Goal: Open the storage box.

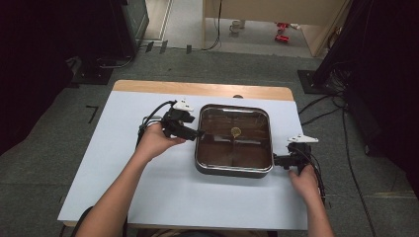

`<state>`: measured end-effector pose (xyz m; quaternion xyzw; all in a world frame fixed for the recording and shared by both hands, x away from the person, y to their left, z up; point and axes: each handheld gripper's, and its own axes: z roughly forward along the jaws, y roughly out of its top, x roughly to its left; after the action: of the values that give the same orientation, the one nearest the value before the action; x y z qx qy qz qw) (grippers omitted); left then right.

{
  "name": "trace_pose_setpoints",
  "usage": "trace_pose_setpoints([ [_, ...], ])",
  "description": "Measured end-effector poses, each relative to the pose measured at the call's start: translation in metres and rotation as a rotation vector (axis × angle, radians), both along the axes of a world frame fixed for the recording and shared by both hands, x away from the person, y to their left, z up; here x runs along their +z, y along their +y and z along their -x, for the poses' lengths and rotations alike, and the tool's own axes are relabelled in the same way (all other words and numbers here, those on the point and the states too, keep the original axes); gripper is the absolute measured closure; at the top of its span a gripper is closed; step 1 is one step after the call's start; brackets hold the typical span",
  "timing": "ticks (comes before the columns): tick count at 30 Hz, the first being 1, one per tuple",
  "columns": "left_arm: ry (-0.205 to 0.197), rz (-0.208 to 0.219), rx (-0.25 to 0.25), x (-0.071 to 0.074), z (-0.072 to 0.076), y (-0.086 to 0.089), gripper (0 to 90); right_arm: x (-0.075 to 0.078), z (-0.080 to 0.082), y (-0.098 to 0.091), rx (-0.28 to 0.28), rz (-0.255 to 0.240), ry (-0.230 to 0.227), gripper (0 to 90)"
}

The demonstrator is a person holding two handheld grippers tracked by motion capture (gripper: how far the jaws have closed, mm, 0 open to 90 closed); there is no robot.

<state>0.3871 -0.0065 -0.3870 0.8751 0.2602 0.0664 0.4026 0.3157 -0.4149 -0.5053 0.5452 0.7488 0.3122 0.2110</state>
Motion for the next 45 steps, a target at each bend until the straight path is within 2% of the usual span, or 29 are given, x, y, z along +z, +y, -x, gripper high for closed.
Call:
trace_pose_setpoints([
  [3, 0.004, 0.004, -0.032, 0.001, -0.001, -0.014, 31.3, 0.0, 0.0, 0.0, -0.001, 0.0, 0.0, 0.0],
  [9, 0.012, 0.008, -0.071, -0.001, -0.003, -0.03, 32.1, 0.0, 0.0, 0.0, -0.002, -0.002, 0.001, 0.0],
  [10, 0.023, 0.006, -0.078, -0.002, -0.004, -0.034, 32.2, 0.0, 0.0, 0.0, -0.002, -0.002, 0.001, 0.0],
  [11, 0.023, -0.006, -0.091, -0.003, -0.004, -0.04, 32.2, 0.0, 0.0, 0.0, -0.002, -0.002, 0.001, 0.0],
  [16, 0.018, -0.01, -0.121, -0.006, -0.004, -0.056, 33.2, 0.0, 0.0, 0.0, -0.003, -0.002, 0.001, 0.0],
  [20, 0.002, -0.012, -0.142, -0.01, -0.004, -0.071, 36.3, 0.0, 0.0, 0.0, -0.002, -0.002, 0.001, 0.0],
  [23, 0.009, -0.023, -0.161, -0.018, -0.008, -0.084, 37.8, 0.0, 0.0, 0.0, -0.002, -0.002, 0.002, 0.0],
  [29, 0.021, -0.016, -0.168, -0.028, -0.012, -0.096, 40.9, 0.0, 0.0, 0.0, -0.002, -0.002, 0.002, 0.0],
  [32, 0.023, -0.027, -0.174, -0.034, -0.013, -0.101, 42.6, 0.0, 0.0, 0.0, -0.002, -0.002, 0.002, 0.0],
  [36, -0.015, -0.045, -0.192, -0.038, -0.01, -0.106, 51.5, 0.0, 0.0, 0.0, -0.002, -0.002, 0.001, 0.0],
  [38, -0.017, -0.035, -0.199, -0.039, -0.011, -0.106, 52.2, 0.0, 0.0, 0.0, -0.002, -0.002, 0.001, 0.0],
  [39, -0.002, -0.013, -0.205, -0.04, -0.011, -0.105, 55.9, 0.0, 0.0, 0.0, -0.002, -0.002, 0.001, 0.0],
  [45, 0.01, 0.011, -0.208, -0.04, -0.013, -0.104, 58.6, 0.0, 0.0, 0.0, -0.003, -0.003, 0.002, 0.0],
])
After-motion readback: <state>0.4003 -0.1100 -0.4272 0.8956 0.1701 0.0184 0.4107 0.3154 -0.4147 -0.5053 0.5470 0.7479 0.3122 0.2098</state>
